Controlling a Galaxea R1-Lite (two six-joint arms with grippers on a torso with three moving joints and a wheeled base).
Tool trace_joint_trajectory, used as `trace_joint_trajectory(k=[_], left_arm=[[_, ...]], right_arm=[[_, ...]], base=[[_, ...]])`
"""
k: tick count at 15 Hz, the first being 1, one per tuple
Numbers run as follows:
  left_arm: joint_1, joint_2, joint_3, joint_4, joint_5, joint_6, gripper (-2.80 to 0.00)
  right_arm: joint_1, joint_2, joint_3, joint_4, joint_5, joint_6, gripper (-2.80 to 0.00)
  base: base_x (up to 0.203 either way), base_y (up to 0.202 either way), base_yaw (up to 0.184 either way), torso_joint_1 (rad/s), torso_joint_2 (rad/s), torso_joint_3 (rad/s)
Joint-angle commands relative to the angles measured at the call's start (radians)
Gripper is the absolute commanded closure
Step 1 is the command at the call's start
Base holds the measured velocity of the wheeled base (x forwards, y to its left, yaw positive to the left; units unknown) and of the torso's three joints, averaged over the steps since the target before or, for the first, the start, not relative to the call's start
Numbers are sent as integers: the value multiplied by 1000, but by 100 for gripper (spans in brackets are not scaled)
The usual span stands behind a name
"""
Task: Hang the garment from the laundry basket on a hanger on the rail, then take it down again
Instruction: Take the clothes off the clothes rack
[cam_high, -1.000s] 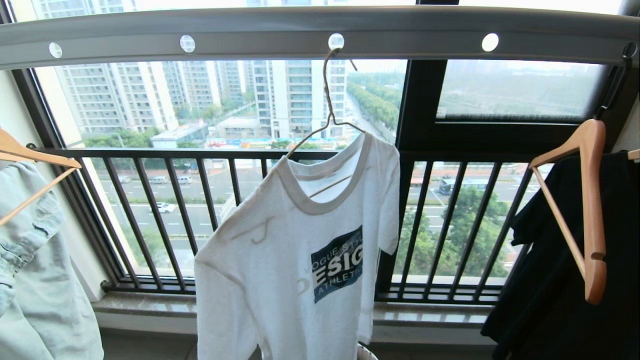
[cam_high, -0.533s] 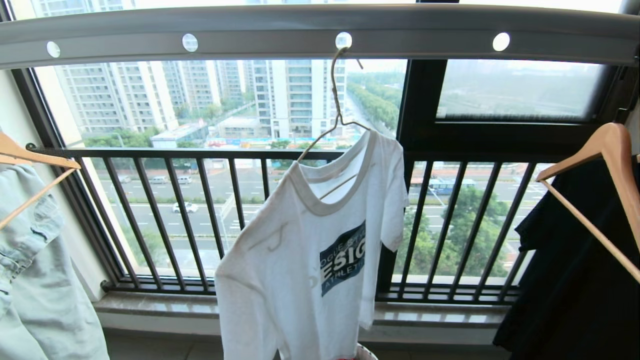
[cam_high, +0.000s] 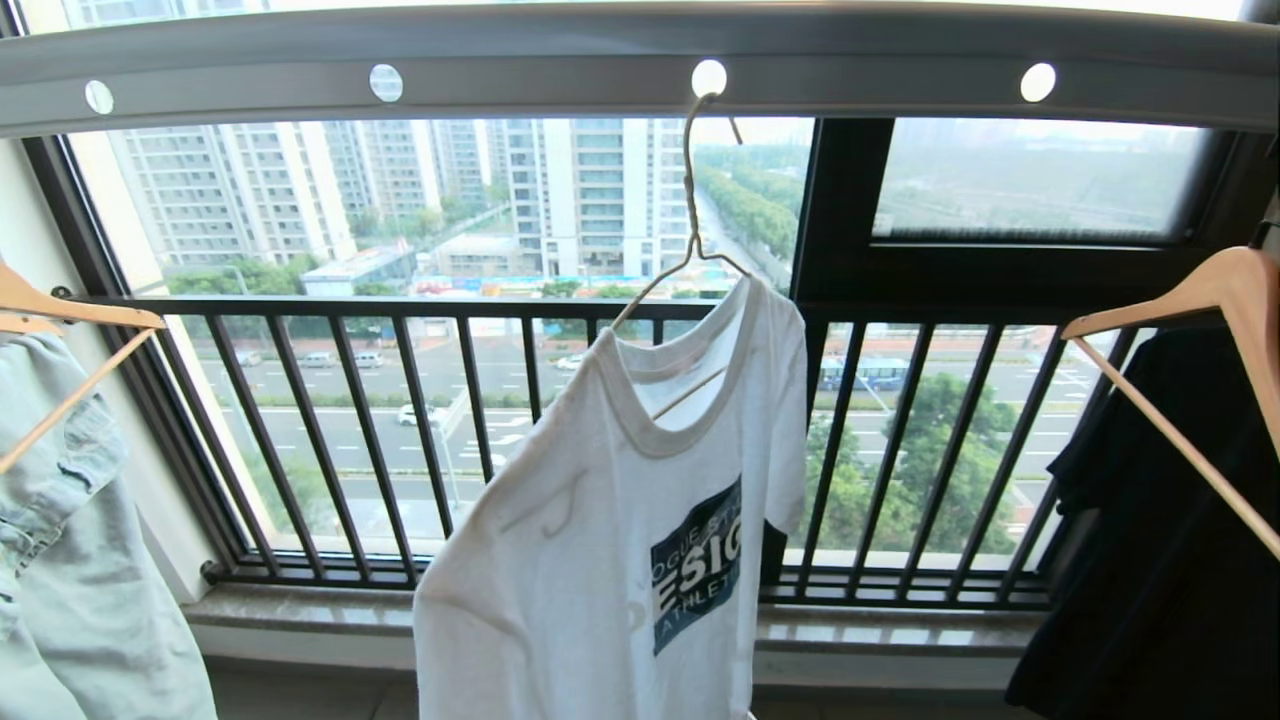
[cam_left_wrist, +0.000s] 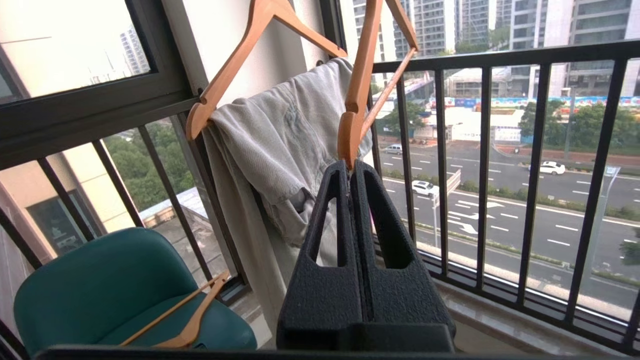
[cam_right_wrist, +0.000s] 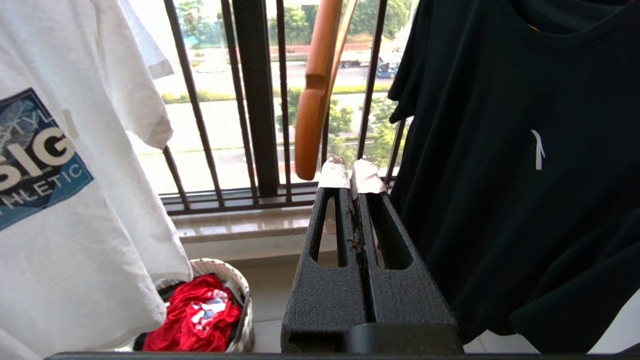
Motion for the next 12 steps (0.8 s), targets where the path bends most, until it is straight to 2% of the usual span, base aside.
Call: trace_joint_trajectory(k=[1, 4, 5, 7, 10, 11, 12], left_arm=[[-18, -89, 32, 54, -55, -11, 0], [-25, -233, 41, 272, -226, -57, 0], [-26, -240, 40, 307, -272, -110, 0], [-27, -239, 43, 316, -406, -155, 0], [-26, -239, 45, 368, -559, -214, 0], [-27, -239, 44, 403, -584, -229, 0], [-27, -239, 44, 460, -596, -234, 0]], right_arm=[[1, -86, 76, 2, 1, -26, 0], [34, -206, 156, -6, 29, -57, 0], [42, -263, 191, -7, 62, -79, 0], [50, -337, 314, -50, 117, -99, 0], [53, -336, 529, -309, 134, -109, 0], [53, -336, 581, -408, 138, -115, 0], [53, -336, 598, -440, 140, -119, 0]], base=[[0, 0, 0, 0, 0, 0], [0, 0, 0, 0, 0, 0], [0, 0, 0, 0, 0, 0], [0, 0, 0, 0, 0, 0], [0, 0, 0, 0, 0, 0], [0, 0, 0, 0, 0, 0], [0, 0, 0, 0, 0, 0]])
